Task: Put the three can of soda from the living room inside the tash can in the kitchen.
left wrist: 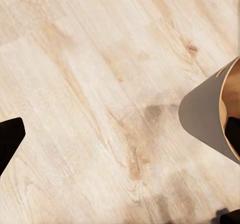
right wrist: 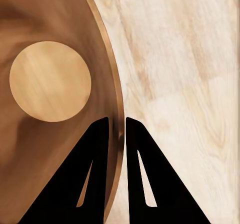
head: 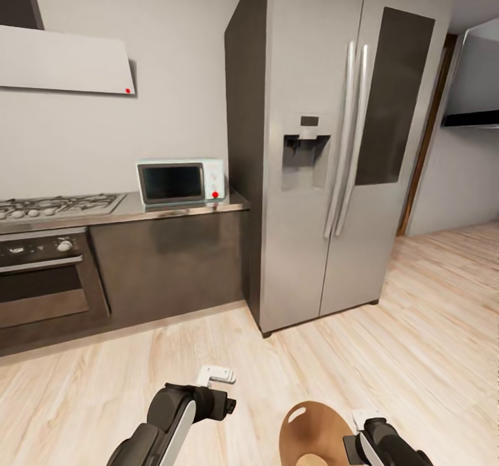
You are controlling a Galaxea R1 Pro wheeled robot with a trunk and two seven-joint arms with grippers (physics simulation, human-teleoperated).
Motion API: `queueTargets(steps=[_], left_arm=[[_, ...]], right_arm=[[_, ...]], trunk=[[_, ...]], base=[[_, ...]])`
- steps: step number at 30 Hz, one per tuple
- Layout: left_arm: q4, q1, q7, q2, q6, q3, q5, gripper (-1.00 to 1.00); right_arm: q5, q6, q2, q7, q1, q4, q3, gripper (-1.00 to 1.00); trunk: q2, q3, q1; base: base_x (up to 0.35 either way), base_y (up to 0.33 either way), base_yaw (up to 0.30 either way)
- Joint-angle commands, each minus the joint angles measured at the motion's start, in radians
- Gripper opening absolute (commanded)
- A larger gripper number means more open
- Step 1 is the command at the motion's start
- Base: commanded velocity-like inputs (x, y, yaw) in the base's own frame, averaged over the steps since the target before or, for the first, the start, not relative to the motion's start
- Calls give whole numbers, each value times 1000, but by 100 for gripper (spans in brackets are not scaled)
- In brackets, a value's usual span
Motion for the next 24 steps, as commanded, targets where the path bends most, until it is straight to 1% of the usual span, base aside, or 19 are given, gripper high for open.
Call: queueTargets(steps=[1, 3, 5, 6, 7, 9, 11, 21, 24], left_arm=[[1, 0, 0, 0, -1, 0, 0, 100], [1, 0, 0, 0, -1, 0, 0, 100], [1, 0, 0, 0, -2, 0, 1, 100], [0, 0, 0, 0, -2, 0, 1, 100], [0, 0, 0, 1, -3, 0, 1, 100], [-1, 0, 0, 1, -3, 0, 1, 100], [-1, 0, 0, 0, -3, 0, 0, 100], [-3, 0, 0, 0, -3, 0, 0, 100], [-2, 0, 2, 0, -17, 0, 0, 100]], right_arm=[[-9, -1, 0, 6, 0, -1, -2, -100], [-9, -1, 0, 8, 1, -1, 0, -100], [-10, -4, -1, 9, 1, -1, 12, -100], [-10, -7, -1, 9, 1, -1, 19, -100], [-11, -13, -1, 11, 1, -1, 37, -100], [-12, -18, -1, 12, 1, -1, 50, -100], [-12, -22, 0, 14, 1, 0, 65, -100], [-14, -29, -1, 13, 1, -1, 64, -100], [-15, -30, -1, 12, 1, -1, 63, -100]], trunk=[[7, 4, -4], [21, 11, -12], [35, 17, -19], [42, 21, -23], [49, 24, -27], [63, 30, -35], [63, 30, -35], [63, 30, -35], [63, 30, -35]], base=[[0, 0, -43], [0, 0, -28], [0, 0, -13], [0, 0, -9], [0, 0, -6], [0, 0, -4], [0, 0, -2], [0, 0, 0], [0, 0, 0]])
